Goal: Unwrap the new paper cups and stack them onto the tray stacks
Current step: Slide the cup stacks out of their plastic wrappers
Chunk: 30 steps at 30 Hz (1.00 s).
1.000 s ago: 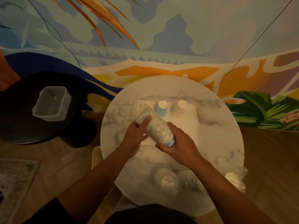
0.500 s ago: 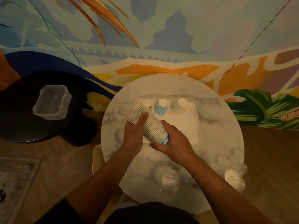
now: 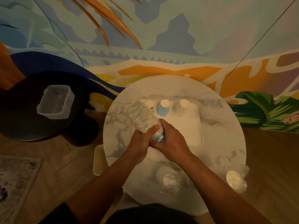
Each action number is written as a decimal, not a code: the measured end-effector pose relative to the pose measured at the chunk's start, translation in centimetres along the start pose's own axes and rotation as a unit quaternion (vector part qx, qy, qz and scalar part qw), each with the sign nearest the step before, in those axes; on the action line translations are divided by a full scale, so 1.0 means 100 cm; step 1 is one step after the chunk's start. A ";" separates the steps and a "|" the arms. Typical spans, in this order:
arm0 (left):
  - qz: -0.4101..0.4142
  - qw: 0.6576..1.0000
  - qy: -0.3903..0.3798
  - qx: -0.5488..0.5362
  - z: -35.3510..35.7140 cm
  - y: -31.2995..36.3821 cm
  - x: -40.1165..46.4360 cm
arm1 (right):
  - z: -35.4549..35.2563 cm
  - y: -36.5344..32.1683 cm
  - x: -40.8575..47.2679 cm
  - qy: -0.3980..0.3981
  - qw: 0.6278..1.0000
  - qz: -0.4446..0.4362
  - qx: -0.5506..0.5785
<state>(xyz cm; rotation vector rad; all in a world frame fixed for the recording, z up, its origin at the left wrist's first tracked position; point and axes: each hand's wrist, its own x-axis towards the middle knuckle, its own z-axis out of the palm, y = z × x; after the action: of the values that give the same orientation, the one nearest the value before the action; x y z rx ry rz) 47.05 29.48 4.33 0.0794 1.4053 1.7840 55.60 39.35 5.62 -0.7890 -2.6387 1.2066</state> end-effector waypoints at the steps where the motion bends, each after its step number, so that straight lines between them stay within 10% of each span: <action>1: -0.005 1.000 -0.003 0.004 -0.004 0.006 0.002 | -0.004 -0.001 0.001 -0.004 1.000 -0.007 0.001; 13: 0.008 0.992 0.089 -0.085 -0.017 0.041 0.013 | -0.013 -0.006 -0.009 -0.060 0.994 -0.006 -0.088; 30: -0.039 0.998 -0.002 -0.058 -0.008 0.016 0.003 | -0.007 -0.007 -0.008 -0.023 0.996 0.006 -0.092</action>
<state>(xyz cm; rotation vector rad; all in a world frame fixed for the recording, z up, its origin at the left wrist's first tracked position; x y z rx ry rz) 45.54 29.03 5.17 -0.0336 1.2818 1.7959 56.27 39.05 6.65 -0.8147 -2.8167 1.0071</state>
